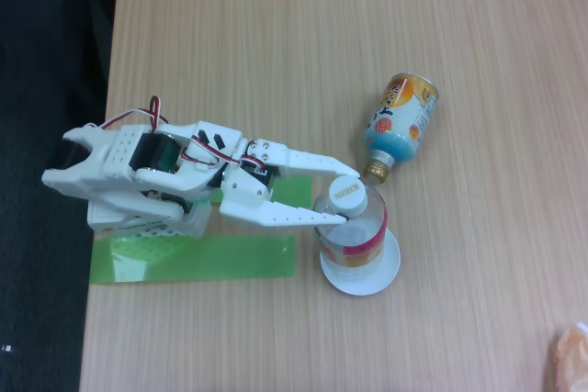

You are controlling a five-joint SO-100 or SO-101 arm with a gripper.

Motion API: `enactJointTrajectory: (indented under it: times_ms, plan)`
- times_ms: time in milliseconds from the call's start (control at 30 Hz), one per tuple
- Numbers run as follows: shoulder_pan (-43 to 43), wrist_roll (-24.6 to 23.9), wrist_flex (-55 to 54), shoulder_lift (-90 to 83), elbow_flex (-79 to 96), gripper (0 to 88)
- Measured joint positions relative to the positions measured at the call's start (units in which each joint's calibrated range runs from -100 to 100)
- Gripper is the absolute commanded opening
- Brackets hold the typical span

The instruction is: Pick up the plastic bottle and stand it up on the white place

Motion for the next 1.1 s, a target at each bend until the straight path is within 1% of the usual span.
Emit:
enactJointTrajectory:
  times_ms: [233, 500, 767, 1100]
  plan:
    - [0.0, 0.0, -0.1, 0.0, 0.0, 11.1]
    - [-0.1, 0.0, -5.4, 0.1, 0.0, 11.1]
    - [-0.1, 0.0, -5.8, -0.3, 4.0, 11.1]
    - [0.1, -0.2, -6.2, -0.3, 4.5, 11.8]
